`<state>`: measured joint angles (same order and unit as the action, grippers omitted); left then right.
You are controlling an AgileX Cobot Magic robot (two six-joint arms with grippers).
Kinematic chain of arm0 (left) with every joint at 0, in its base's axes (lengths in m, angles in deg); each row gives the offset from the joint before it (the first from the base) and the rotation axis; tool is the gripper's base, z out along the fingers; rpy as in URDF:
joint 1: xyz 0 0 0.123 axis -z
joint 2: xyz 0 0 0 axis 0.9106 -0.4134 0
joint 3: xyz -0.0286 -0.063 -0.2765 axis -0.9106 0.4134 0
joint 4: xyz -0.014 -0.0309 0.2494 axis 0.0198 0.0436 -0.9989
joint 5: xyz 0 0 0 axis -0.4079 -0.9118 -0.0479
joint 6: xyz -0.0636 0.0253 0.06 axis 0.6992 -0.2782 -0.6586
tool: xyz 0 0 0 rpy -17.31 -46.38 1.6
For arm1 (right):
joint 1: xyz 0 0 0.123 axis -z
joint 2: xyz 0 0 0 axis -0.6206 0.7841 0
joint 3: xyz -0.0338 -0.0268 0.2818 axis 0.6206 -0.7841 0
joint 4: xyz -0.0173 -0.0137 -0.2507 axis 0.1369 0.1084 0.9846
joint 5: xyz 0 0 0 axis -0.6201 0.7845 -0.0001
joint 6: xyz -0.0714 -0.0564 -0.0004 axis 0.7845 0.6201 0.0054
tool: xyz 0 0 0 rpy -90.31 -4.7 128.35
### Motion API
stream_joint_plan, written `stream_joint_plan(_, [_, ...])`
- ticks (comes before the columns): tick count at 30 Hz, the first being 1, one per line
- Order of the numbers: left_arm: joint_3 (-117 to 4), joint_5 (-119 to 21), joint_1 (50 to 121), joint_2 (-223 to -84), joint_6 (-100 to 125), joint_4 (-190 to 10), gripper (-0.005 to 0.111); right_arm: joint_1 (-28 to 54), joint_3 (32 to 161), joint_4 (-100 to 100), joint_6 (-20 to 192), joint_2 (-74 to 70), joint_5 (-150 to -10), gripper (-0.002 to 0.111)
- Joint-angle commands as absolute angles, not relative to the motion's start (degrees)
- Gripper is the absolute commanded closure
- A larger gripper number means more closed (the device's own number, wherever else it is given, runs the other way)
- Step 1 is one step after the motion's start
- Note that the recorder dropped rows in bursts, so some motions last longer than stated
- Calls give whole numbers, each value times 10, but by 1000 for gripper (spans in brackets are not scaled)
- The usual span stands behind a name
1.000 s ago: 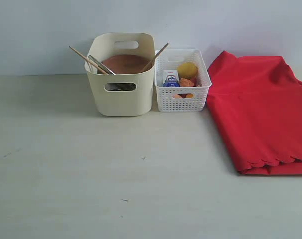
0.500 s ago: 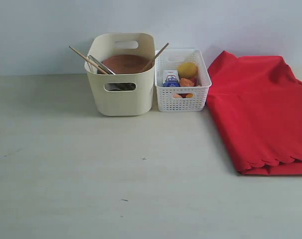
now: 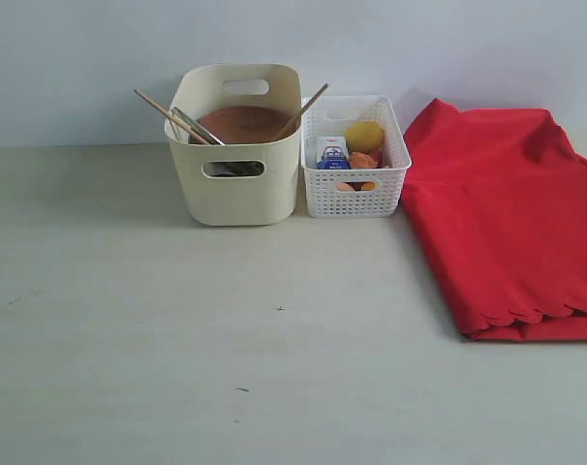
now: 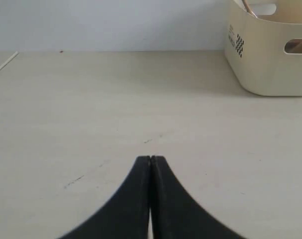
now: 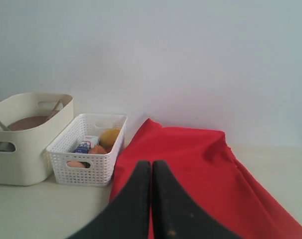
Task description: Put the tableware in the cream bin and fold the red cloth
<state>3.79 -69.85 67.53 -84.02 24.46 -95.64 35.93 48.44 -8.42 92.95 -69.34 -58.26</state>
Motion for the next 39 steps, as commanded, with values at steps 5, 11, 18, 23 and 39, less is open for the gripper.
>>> stream_joint_plan(5, [40, -691, 674, -837, 244, -957, 107, 357, 392, -26, 865, -735, -642, 107])
stream_joint_plan(11, [40, -691, 674, -837, 244, -957, 107, 357, 354, -26, 841, -735, -663, 107])
stream_joint_plan(18, [40, -691, 674, -837, 244, -957, 107, 357, 315, -25, 836, -735, -679, 107])
stream_joint_plan(23, [40, -691, 674, -837, 244, -957, 107, 357, 315, -25, 837, -735, -675, 107])
stream_joint_plan(39, [40, -691, 674, -837, 244, -957, 107, 357, 315, 0, 839, -735, -642, 107])
